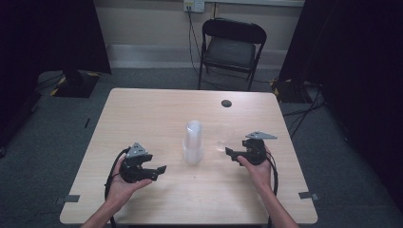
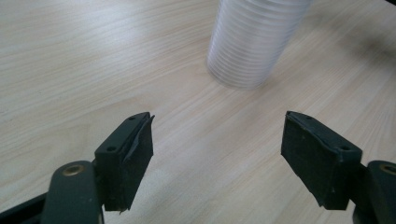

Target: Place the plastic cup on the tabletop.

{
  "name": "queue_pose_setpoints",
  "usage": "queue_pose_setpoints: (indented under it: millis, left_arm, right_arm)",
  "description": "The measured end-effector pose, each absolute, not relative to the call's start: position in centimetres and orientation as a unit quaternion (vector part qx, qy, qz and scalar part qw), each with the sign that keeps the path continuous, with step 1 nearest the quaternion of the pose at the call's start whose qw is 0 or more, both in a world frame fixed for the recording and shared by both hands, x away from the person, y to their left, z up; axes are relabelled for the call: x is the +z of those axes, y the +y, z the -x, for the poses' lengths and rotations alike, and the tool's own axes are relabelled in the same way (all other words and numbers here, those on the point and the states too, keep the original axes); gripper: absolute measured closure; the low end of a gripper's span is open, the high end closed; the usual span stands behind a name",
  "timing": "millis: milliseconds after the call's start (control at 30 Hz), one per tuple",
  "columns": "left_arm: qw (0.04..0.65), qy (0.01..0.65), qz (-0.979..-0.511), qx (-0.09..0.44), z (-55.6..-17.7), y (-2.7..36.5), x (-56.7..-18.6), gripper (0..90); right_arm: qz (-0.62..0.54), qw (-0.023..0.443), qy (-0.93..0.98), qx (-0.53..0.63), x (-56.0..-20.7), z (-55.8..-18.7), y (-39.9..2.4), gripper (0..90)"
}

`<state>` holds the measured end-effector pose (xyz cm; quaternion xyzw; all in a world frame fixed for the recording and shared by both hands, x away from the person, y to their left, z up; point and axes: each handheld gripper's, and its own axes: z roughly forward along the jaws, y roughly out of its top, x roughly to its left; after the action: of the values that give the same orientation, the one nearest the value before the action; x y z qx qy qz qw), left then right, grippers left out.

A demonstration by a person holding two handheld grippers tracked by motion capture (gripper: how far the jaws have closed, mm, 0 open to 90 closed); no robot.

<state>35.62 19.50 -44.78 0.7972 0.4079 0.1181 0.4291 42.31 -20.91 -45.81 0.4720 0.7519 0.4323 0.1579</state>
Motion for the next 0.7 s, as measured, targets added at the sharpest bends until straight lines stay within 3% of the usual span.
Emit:
queue_pose_setpoints:
  millis: [700]
  left_arm:
    - [0.418,0.407,-0.803,0.120,-35.2,19.1,-45.2,19.9]
  right_arm:
    - [-0.473,0.159,0.750,0.434,-44.3,-35.1,-24.2,17.8]
